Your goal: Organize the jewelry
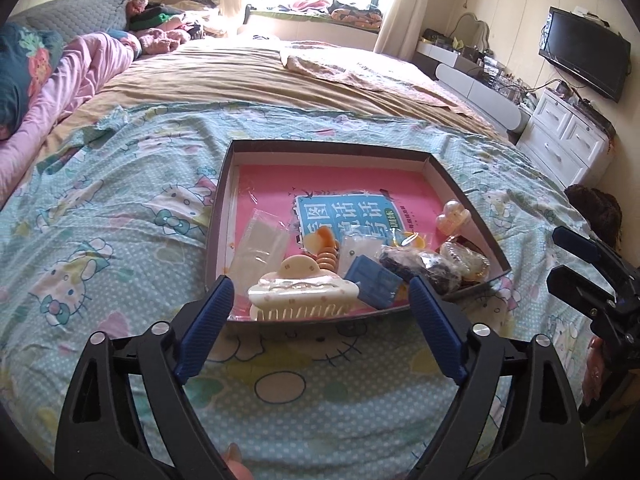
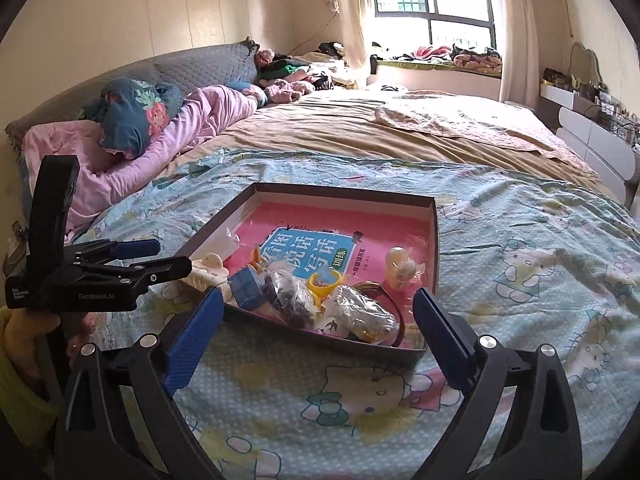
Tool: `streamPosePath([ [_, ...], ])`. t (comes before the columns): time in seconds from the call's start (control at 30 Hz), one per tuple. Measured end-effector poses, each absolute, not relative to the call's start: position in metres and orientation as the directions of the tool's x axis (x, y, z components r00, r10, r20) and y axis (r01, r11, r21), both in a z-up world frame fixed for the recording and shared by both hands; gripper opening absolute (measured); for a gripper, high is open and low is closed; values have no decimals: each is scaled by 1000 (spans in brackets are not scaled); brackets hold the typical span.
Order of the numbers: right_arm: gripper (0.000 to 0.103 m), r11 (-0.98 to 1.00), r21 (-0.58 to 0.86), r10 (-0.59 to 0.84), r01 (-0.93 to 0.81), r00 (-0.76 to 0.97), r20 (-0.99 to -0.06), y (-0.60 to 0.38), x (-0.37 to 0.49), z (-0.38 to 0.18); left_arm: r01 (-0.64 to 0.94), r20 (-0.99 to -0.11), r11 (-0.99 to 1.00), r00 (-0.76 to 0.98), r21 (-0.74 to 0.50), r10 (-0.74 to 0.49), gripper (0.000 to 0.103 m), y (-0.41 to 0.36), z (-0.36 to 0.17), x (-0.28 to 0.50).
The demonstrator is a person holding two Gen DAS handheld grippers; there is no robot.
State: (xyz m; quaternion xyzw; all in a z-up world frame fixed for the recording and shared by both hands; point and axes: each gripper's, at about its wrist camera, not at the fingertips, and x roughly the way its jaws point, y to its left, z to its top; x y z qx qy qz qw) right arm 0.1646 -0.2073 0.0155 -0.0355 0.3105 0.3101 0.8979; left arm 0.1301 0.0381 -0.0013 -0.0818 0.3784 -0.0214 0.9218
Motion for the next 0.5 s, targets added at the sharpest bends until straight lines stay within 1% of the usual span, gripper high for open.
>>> streamPosePath([
  [0.03, 96, 807, 129, 535, -577, 620, -574, -211, 160, 17, -22, -693, 986, 715, -163, -99, 88, 37, 1, 125],
  [0.13, 97, 808, 137, 536, -572, 620, -573, -217, 150, 18, -24, -690, 987, 718, -156, -91, 93, 35, 6, 112],
  [0.37, 98, 825, 139, 514, -548, 626, -587, -222, 131, 11, -36, -682, 990, 728, -140, -70, 93, 33, 13, 79],
  [0.5, 98, 831, 147, 508, -537, 623, -595, -220, 120, 4, -47, -689, 986, 721, -157, -76, 93, 34, 8, 64],
])
